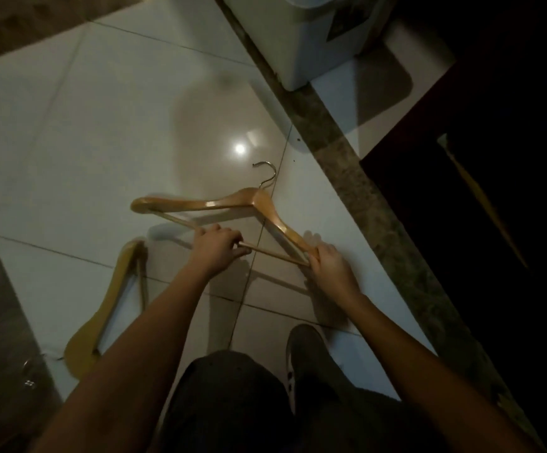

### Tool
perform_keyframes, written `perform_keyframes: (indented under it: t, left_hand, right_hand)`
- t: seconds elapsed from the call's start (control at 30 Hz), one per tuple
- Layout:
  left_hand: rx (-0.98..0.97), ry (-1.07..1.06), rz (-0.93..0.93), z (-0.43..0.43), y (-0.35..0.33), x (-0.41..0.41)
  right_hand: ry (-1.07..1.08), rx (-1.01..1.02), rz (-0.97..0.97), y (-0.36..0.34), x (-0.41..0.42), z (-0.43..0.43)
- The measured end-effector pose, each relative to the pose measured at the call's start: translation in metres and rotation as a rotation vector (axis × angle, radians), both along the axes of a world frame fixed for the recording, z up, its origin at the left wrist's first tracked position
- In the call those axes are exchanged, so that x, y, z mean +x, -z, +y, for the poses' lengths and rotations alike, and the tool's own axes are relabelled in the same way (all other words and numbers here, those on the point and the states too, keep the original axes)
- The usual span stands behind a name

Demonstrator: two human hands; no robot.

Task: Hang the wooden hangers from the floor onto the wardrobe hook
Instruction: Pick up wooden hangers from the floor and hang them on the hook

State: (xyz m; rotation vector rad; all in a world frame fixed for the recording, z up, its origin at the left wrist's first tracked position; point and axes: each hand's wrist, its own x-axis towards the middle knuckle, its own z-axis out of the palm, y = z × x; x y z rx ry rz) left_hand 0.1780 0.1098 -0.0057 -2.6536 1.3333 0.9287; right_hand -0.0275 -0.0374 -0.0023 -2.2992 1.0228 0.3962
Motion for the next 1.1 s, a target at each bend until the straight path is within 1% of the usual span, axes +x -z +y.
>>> perform_keyframes:
  t: [0.1, 0.23, 0.33, 0.4, 0.5, 0.6, 0.7, 0.77, 0.83, 0.9, 0.97, 1.1]
  left_hand:
    - [-0.057, -0.01, 0.025, 0.004, -0.075, -0.006]
    - [-0.17, 0.03, -0.086, 0.003, -0.212, -0.019]
    - [-0.205, 0.077, -0.129, -0.001, -0.323, -0.028]
    - [-0.238, 0.093, -0.122, 0.0, -0.394, -0.031]
    - [-0.282, 0.089, -0.063, 0.004, -0.496, -0.042]
    - [-0.337, 0.135, -0.078, 0.006, -0.589, -0.067]
    - [-0.481, 0.221, -0.084, 0.007, -0.664, -0.089]
    - [-0.546, 0.276, -0.002, 0.007, -0.705, -0.101]
    - [-0.559, 0.319, 0.091, 0.0, -0.743, -0.114]
    - [-0.612, 0.316, 0.122, -0.013, -0.781, -0.124]
    - [-0.731, 0.333, 0.07, -0.033, -0.817, -0.132]
    - [-0.899, 0.551, -0.166, -0.094, -0.881, -0.157]
  right_hand:
    - [0.053, -0.021, -0.054, -0.077, -0.011, 0.003]
    - [0.181, 0.006, -0.154, -0.203, -0.031, 0.016]
    - [0.315, 0.097, -0.158, -0.303, -0.041, 0.021]
    - [0.365, 0.112, -0.161, -0.377, -0.047, 0.027]
    - [0.396, 0.103, -0.205, -0.486, -0.061, 0.033]
    - [0.469, 0.096, -0.261, -0.575, -0.092, 0.034]
    - [0.583, 0.023, -0.338, -0.652, -0.12, 0.043]
    - [0.637, -0.031, -0.389, -0.693, -0.139, 0.053]
    - [0.699, -0.096, -0.437, -0.729, -0.162, 0.06]
    - [0.758, -0.172, -0.463, -0.764, -0.183, 0.061]
    - [0.813, -0.269, -0.488, -0.801, -0.208, 0.059]
    - [0.908, -0.428, -0.554, -0.862, -0.272, 0.033]
